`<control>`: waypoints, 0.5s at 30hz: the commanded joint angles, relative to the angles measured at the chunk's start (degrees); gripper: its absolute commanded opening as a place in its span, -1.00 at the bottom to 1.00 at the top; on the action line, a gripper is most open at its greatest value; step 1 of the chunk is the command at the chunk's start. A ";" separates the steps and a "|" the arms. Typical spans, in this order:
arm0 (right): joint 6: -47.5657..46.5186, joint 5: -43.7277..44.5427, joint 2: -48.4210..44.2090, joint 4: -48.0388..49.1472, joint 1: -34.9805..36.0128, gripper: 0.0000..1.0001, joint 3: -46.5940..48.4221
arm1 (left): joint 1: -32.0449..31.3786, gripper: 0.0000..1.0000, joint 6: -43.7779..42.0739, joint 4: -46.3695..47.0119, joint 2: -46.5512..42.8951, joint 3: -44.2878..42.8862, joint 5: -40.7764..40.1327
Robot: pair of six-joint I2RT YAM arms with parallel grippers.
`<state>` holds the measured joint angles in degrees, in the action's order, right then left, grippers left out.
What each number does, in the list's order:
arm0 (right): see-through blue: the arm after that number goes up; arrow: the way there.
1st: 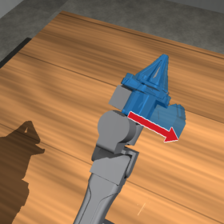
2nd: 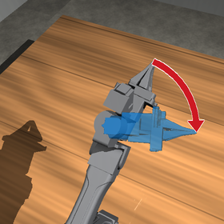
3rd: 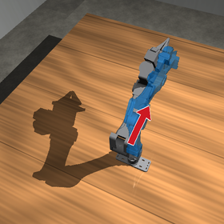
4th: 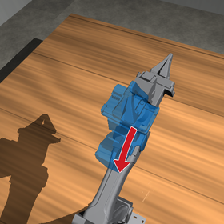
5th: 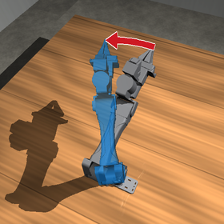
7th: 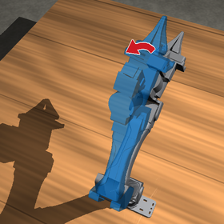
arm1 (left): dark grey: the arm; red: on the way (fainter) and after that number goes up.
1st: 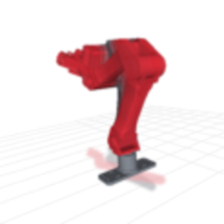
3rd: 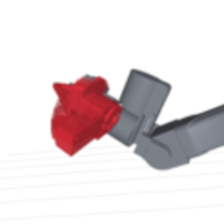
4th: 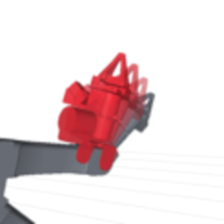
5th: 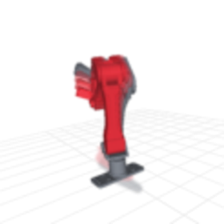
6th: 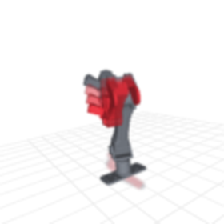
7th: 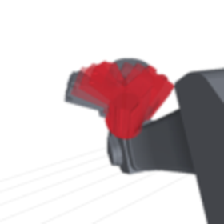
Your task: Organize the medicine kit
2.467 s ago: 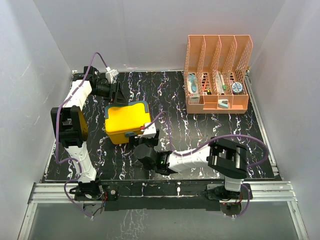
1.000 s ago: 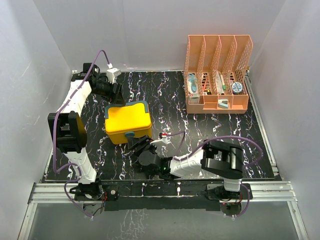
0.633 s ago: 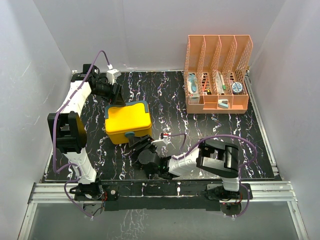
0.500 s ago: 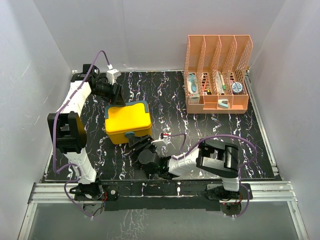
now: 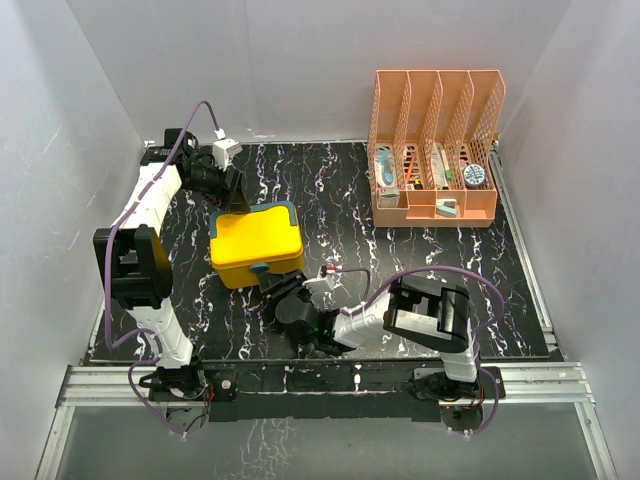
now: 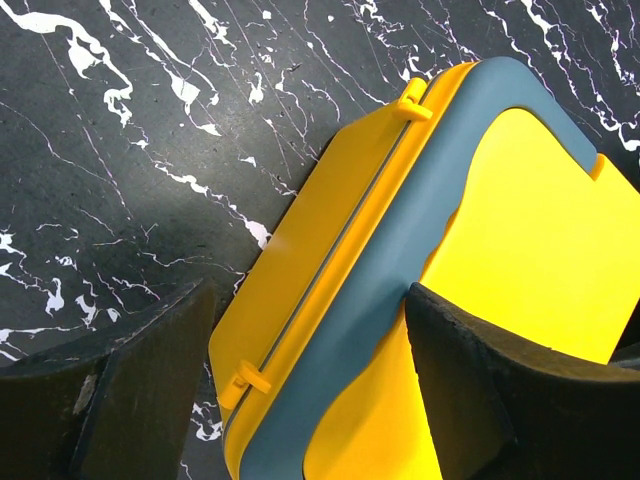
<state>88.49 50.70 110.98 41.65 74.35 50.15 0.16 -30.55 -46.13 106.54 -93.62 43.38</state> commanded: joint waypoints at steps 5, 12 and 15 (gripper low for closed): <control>-0.52 2.12 -0.14 3.65 -2.07 -0.27 0.35 | -0.16 0.49 -3.02 -3.34 -2.55 2.60 -0.77; -0.70 1.96 0.11 4.33 -2.71 -0.26 0.05 | -0.16 0.49 -4.02 -3.87 -2.95 3.48 -0.99; -0.69 1.50 0.17 4.83 -2.81 -0.26 -0.30 | -0.16 0.49 -4.09 -3.62 -3.22 3.95 -1.25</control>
<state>87.39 49.52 110.98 42.24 73.52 49.98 0.25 -31.66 -44.42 105.49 -91.92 43.64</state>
